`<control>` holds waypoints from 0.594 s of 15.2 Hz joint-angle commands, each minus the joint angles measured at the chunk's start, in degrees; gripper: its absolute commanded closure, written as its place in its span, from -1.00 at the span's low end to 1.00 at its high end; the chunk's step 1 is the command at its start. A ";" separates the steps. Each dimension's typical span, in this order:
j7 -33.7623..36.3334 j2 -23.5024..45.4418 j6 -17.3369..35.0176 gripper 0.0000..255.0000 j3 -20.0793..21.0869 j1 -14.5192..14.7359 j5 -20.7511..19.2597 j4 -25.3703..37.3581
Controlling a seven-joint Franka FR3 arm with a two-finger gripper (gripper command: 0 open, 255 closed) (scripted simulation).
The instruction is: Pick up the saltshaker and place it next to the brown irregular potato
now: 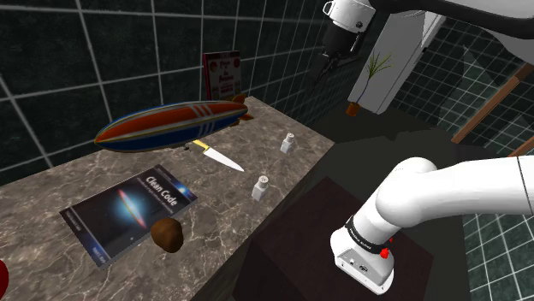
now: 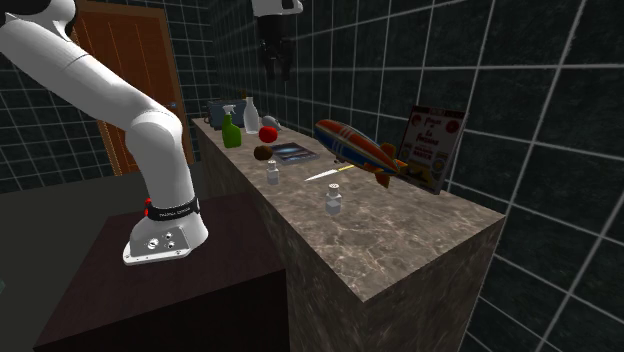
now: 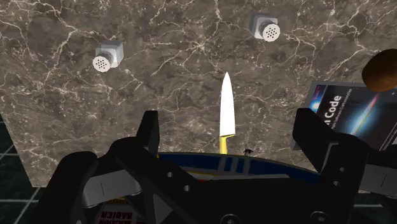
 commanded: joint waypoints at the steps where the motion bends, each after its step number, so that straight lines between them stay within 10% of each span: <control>1: 0.00 0.00 0.00 -1.00 0.00 0.00 0.00 0.00; 9: -4.48 7.55 12.15 -1.00 -3.96 -2.29 -2.57 -6.77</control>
